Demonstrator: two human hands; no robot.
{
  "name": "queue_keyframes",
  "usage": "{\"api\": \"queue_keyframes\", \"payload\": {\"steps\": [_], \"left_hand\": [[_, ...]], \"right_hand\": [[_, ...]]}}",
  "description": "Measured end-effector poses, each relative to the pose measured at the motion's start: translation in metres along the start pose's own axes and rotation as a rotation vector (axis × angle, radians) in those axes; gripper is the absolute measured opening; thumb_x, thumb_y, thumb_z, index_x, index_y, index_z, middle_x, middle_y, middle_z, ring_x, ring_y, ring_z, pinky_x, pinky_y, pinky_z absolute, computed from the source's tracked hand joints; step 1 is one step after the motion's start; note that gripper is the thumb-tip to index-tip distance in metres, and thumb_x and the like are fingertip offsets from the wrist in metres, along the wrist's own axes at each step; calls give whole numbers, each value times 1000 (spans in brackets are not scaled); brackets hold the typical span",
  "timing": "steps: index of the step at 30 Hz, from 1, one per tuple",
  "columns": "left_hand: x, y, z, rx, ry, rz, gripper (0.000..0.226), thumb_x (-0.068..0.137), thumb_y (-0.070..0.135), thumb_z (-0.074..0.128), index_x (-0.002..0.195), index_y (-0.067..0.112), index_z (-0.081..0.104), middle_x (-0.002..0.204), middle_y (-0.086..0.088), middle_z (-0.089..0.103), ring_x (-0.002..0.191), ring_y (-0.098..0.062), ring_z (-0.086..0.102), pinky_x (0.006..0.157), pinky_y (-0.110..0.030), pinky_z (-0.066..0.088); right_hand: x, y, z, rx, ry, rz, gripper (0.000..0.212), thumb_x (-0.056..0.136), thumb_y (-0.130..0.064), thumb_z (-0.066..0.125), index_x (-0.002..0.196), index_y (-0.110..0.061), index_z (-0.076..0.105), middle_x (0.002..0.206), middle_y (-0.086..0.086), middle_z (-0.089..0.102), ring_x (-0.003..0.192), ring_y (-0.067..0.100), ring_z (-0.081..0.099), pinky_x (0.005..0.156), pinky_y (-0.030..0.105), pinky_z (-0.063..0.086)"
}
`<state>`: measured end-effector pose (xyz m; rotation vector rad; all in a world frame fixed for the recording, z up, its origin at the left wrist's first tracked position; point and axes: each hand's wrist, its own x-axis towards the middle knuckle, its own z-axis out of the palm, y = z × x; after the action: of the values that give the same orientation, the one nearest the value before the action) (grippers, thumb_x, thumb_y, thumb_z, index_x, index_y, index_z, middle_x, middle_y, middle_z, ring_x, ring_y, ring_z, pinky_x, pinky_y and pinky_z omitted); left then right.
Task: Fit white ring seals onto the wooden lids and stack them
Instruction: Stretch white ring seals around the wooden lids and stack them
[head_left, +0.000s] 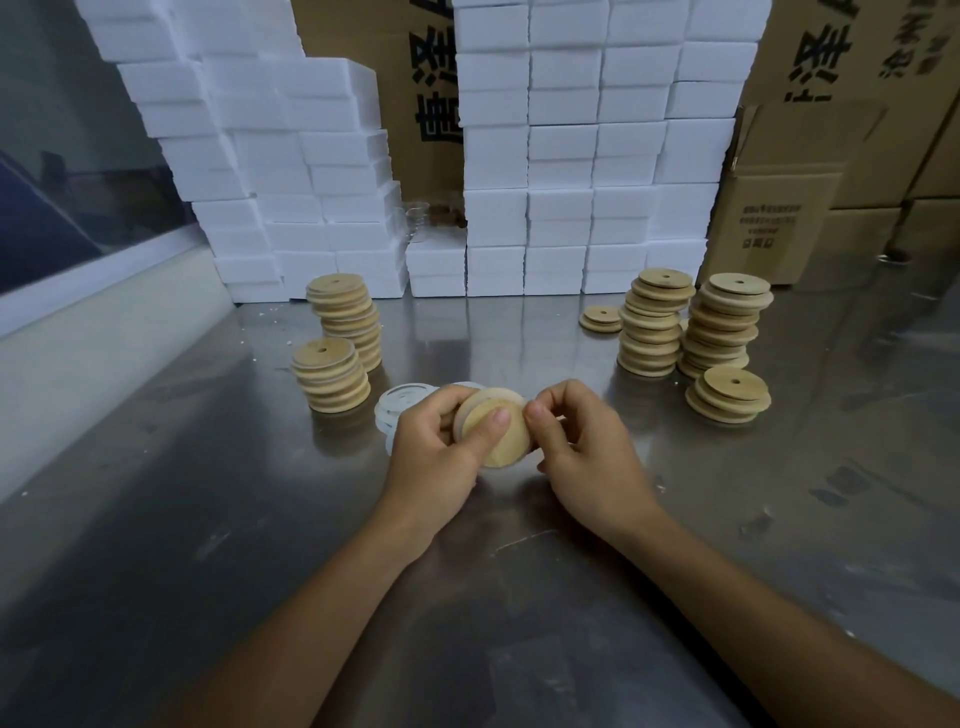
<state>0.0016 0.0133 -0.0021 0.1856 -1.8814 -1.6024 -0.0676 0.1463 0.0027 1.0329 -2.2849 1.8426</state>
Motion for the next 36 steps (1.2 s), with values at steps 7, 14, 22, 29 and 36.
{"api": "queue_keyframes", "payload": {"steps": [7,14,22,29,36], "left_hand": [[0,-3,1,108,67,42,28,85,15,74,107,33,71,87,9,73,70,0,64,52,-15,47],[-2,0,0,643,174,465,16,83,12,74,97,17,79,91,5,65,84,-7,58,75,-13,43],[0,6,-5,650,199,440,11,79,4,74,75,13,70,75,8,64,67,-11,57,64,-22,45],[1,1,-6,589,227,294,16,76,2,74,69,13,65,62,12,60,65,-6,58,59,-7,39],[0,0,-7,638,159,294,18,80,9,67,69,19,57,62,8,57,62,-10,55,58,-27,47]], "right_hand": [[3,2,-2,70,15,15,18,86,-5,72,81,-19,62,73,-7,66,65,4,61,63,24,49],[1,0,-4,-96,60,-88,17,87,-6,69,79,-21,65,76,-10,66,78,6,62,59,22,51],[2,5,-3,-111,27,-87,14,88,-18,71,83,-26,61,78,-12,67,80,1,63,63,10,45],[6,9,-3,-121,43,20,22,80,-24,81,77,-26,59,74,-11,68,70,1,65,65,19,54],[8,13,-6,-98,71,4,26,77,-21,83,71,-27,58,68,-7,68,65,6,65,62,25,55]]}}
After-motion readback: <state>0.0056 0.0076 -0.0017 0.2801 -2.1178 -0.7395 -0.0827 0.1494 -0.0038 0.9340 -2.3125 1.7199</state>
